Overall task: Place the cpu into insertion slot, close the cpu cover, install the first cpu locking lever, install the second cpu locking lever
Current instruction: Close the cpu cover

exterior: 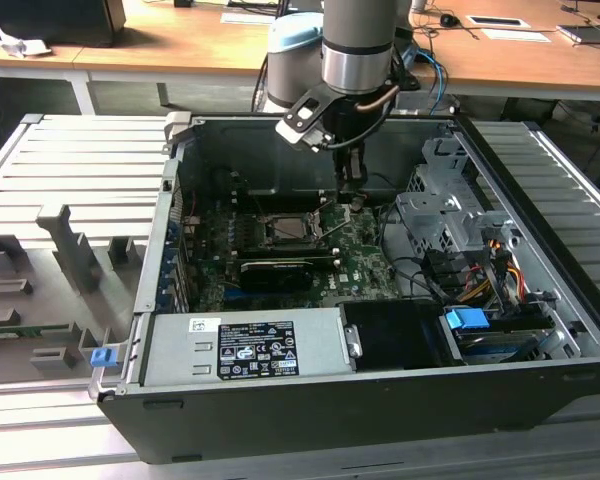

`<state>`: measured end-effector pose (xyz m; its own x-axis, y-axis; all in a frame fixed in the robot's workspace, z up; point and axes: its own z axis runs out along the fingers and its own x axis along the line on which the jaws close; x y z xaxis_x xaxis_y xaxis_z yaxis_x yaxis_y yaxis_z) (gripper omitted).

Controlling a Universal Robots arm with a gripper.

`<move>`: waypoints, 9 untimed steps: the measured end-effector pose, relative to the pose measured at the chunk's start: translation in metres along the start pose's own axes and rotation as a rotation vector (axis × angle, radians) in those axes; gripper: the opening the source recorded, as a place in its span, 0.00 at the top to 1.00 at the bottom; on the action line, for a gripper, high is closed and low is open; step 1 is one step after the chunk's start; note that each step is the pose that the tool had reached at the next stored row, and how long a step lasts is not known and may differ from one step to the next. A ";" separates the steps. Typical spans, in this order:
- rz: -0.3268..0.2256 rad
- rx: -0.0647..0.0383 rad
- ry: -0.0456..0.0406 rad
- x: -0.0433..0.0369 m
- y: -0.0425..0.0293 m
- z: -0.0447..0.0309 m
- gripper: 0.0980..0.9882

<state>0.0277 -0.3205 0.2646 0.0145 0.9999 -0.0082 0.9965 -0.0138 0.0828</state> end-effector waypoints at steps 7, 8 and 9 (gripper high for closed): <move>-0.016 0.005 0.0009 0.0044 0.0184 0.0083 0.99; -0.017 0.006 0.0010 0.0047 0.0215 0.0102 0.99; -0.018 0.006 0.0008 0.0048 0.0228 0.0106 0.99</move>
<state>0.0514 -0.3161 0.2558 -0.0032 1.0000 -0.0088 0.9970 0.0039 0.0767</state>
